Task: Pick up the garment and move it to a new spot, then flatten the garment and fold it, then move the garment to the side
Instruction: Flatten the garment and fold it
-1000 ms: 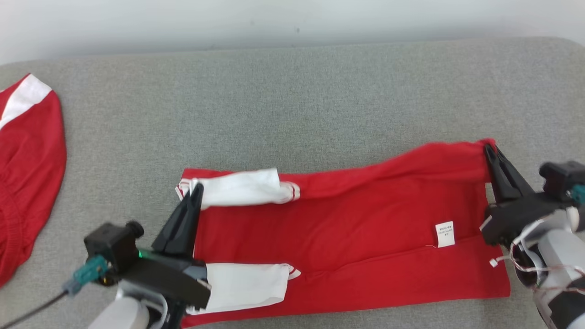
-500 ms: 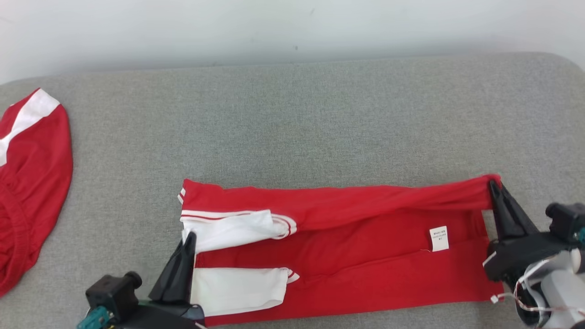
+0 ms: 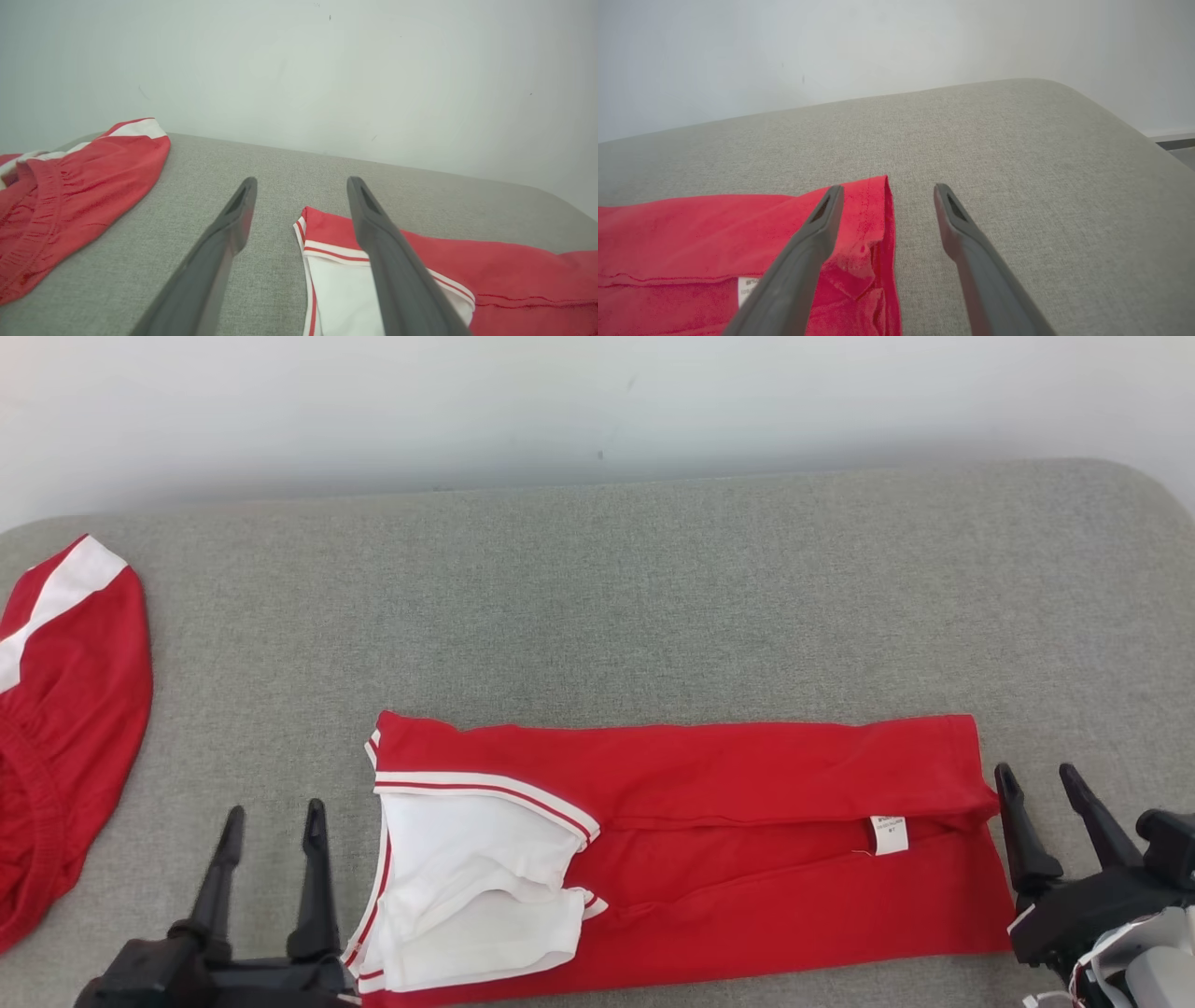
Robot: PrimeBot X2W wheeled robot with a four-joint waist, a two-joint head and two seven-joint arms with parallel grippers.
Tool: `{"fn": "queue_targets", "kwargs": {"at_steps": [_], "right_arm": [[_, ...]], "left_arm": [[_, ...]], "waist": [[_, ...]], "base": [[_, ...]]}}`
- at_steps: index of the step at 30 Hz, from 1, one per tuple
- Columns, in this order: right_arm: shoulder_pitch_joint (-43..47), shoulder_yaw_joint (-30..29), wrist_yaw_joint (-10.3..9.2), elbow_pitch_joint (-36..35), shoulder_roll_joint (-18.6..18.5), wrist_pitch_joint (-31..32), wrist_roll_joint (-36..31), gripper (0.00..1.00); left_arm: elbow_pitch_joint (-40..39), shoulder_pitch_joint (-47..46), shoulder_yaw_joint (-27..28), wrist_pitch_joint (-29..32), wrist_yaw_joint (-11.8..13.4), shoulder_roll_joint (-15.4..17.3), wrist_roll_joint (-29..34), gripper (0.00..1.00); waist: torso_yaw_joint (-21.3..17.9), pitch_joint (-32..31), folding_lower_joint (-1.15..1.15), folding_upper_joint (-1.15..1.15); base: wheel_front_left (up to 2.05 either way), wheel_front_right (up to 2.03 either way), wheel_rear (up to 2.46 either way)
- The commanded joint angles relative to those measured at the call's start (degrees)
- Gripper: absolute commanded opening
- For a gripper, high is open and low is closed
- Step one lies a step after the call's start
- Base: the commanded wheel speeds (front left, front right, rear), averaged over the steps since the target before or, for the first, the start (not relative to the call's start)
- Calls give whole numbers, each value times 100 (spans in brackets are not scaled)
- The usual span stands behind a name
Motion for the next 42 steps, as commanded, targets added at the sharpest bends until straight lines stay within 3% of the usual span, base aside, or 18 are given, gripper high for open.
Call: {"fn": "queue_targets", "kwargs": {"at_steps": [1,9,15,23,24,25,26,32,42], "right_arm": [[-21,9,-16,62,21,-5,-39,100],[-349,205,-15,855,259,-5,43,100],[-497,316,-15,1521,403,-4,172,100],[-648,619,-15,2243,575,27,433,100],[-686,720,-15,2403,646,119,511,47],[-701,765,-15,2463,682,130,551,9],[-725,808,-15,2525,709,148,596,0],[-919,884,-16,2669,604,60,830,0],[-984,204,-17,2803,-560,-13,898,0]], "left_arm": [[-29,75,53,-17,-36,6,200,100],[-239,395,861,-18,-350,-628,1230,100],[-148,589,1154,-18,-587,-824,1636,100],[-16,676,1299,-18,-764,-927,1723,100],[-6,684,1329,-18,-778,-933,1736,100],[5,685,1332,-18,-784,-935,1741,100],[-7,671,1327,-18,-796,-937,1747,100],[-62,664,1278,-18,-747,-938,1678,100],[-222,758,1206,-18,-723,-937,1838,100]], "waist": [[0,-5,0,0],[74,-64,0,0],[147,-155,0,0],[204,-222,0,0],[199,-228,0,0],[199,-231,0,0],[199,-232,0,0],[182,-261,0,0],[125,-453,0,0]], "base": [[0,0,0],[0,0,0],[0,0,0],[0,0,0],[0,0,0],[0,0,0],[0,0,0],[0,0,0],[0,0,0]]}}
